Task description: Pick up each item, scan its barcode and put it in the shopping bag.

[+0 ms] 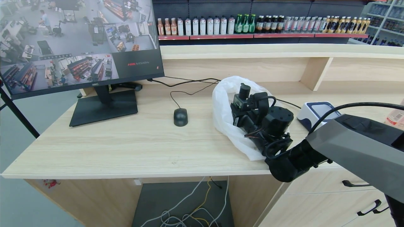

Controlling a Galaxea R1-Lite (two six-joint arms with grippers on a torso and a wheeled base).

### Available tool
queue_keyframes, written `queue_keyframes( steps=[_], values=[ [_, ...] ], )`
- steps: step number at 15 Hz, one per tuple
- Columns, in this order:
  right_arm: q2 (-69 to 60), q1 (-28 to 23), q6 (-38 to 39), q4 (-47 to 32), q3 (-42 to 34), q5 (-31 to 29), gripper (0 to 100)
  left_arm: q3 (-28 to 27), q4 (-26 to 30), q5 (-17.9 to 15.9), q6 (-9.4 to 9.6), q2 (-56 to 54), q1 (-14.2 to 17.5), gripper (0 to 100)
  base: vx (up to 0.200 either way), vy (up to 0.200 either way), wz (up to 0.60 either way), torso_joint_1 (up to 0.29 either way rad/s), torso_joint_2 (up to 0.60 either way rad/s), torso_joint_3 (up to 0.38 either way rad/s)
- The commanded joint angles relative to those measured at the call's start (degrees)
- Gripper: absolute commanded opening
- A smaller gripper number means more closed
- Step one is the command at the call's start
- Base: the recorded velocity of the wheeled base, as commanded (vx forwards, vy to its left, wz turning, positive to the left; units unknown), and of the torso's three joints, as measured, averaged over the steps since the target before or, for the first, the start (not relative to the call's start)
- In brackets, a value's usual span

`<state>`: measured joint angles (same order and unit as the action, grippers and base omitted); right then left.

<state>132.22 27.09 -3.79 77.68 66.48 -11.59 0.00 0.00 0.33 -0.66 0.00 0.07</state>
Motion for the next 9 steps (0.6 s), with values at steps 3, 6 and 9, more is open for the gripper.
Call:
queue_keyframes(
  steps=[3, 6, 9],
  values=[
    [0.94, 0.16, 0.1, -0.51, -0.12, 0.08, 0, 0.0, 0.0, 0.02, -0.04, 0.0, 0.01, 100, 0.0, 0.0, 0.0, 0.0, 0.0, 0.0],
    [0.94, -0.11, 0.19, -0.51, -0.03, 0.17, 0, 0.0, 0.0, 0.02, -0.04, 0.0, 0.01, 100, 0.0, 0.0, 0.0, 0.0, 0.0, 0.0],
    [0.94, -0.11, 0.28, -0.42, 0.15, -0.27, 0, 0.0, 0.0, 0.02, -0.04, 0.0, 0.01, 100, 0.0, 0.0, 0.0, 0.0, 0.0, 0.0]
  ],
)
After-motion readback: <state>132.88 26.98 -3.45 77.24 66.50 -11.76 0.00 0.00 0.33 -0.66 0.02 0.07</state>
